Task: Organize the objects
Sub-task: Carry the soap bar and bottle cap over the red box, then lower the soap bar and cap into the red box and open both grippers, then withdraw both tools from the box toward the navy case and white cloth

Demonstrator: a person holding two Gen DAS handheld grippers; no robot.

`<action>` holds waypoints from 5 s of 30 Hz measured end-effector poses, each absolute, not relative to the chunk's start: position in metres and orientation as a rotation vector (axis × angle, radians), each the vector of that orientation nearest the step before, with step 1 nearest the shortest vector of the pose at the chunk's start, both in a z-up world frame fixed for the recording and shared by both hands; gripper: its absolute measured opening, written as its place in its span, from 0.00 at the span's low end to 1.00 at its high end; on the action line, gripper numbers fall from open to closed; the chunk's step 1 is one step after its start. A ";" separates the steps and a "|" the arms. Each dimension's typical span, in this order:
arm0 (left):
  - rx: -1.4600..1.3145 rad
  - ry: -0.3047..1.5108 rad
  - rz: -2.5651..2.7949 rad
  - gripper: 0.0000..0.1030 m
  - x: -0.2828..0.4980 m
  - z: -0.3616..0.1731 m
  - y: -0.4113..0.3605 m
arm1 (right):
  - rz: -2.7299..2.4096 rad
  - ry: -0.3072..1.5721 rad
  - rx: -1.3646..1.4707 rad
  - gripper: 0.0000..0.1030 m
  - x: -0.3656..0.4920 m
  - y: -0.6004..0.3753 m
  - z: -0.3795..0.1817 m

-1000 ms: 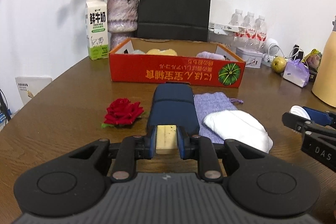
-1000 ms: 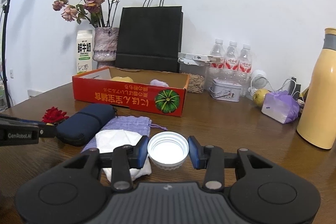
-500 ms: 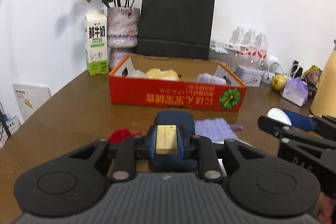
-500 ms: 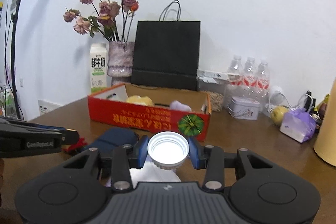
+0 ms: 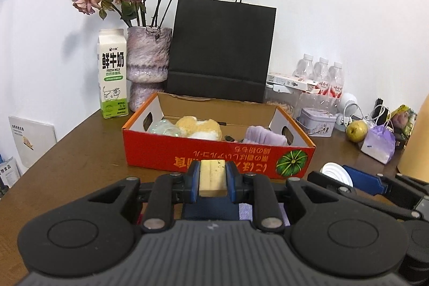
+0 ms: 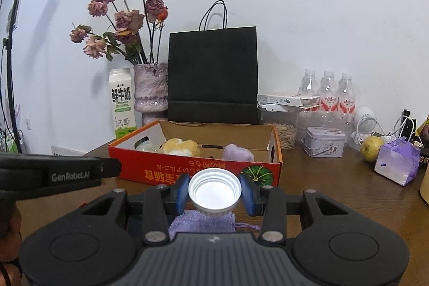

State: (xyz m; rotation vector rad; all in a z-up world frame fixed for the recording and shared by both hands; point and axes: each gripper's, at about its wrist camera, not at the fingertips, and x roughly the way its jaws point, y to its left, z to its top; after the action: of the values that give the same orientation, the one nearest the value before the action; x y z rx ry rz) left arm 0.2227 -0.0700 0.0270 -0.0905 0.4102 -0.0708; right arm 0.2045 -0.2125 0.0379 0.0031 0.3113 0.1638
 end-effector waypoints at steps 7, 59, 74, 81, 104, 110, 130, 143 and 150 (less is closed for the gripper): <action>-0.107 0.400 -0.067 0.20 0.241 0.033 -0.070 | 0.158 0.308 0.003 0.38 0.223 -0.216 0.042; -0.123 0.336 0.007 0.20 0.384 0.048 -0.054 | 0.150 0.277 -0.018 0.38 0.376 -0.194 0.052; -0.096 0.340 0.091 1.00 0.422 0.040 -0.043 | 0.111 0.364 -0.024 0.92 0.422 -0.196 0.040; -0.091 0.345 0.093 1.00 0.418 0.042 -0.043 | 0.104 0.377 -0.002 1.00 0.419 -0.201 0.038; -0.080 0.353 0.035 1.00 0.376 0.055 -0.039 | 0.129 0.372 -0.015 1.00 0.379 -0.210 0.049; -0.067 0.354 0.025 1.00 0.353 0.054 -0.034 | 0.144 0.372 -0.054 1.00 0.354 -0.207 0.049; 0.007 0.421 0.011 1.00 0.282 0.032 -0.027 | 0.229 0.447 -0.115 1.00 0.274 -0.197 0.028; 0.021 0.479 0.016 1.00 0.239 0.013 -0.026 | 0.237 0.512 -0.104 1.00 0.232 -0.200 0.009; 0.029 0.515 0.006 1.00 0.214 0.003 -0.026 | 0.228 0.536 -0.112 1.00 0.210 -0.200 0.002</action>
State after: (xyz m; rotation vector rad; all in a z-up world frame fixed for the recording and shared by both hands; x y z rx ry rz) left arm 0.2145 -0.0263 0.0032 0.0290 0.5146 0.0062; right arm 0.2103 -0.1995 0.0018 -0.1119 0.5355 0.2280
